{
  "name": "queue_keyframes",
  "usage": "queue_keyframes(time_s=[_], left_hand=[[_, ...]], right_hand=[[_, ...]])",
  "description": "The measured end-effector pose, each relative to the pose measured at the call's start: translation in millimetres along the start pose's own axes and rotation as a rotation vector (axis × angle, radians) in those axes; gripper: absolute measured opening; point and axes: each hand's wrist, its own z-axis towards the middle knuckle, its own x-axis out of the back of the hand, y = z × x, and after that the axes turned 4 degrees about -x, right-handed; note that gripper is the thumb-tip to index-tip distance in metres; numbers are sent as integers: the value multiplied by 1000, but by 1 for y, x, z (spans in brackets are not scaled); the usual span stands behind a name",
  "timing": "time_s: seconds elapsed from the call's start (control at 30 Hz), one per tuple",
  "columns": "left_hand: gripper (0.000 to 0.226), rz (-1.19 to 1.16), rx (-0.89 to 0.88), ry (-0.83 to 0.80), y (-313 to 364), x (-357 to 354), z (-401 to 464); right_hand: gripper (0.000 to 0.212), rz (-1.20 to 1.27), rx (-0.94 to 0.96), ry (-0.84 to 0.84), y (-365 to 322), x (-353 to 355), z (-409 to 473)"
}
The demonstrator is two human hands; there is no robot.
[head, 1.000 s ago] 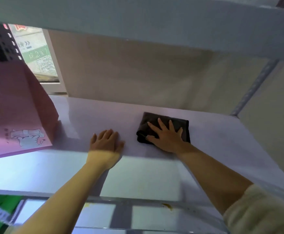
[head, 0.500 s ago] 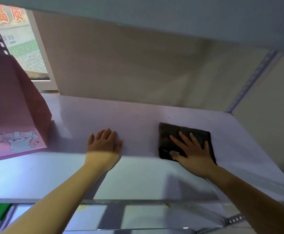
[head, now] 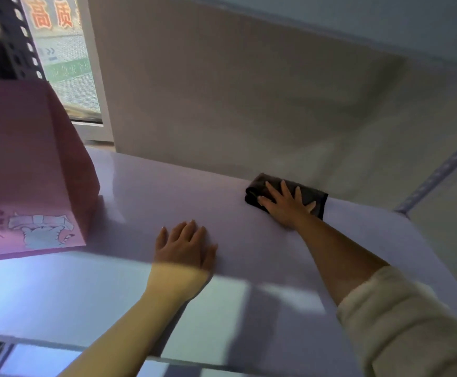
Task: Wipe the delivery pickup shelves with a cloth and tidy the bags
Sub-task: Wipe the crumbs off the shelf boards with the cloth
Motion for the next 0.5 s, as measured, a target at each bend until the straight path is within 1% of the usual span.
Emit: queue_keyframes(time_s=[0.1, 0.23, 0.4, 0.5], left_hand=[[47, 28, 1, 12, -1, -1, 0], [44, 19, 2, 5, -2, 1, 1], [48, 14, -12, -44, -4, 3, 2], [51, -7, -13, -73, -5, 3, 3]], right_hand=[[66, 2, 49, -10, -15, 2, 11], [59, -74, 182, -23, -2, -4, -6], [53, -98, 322, 1, 24, -23, -71], [52, -97, 380, -26, 44, -37, -128]])
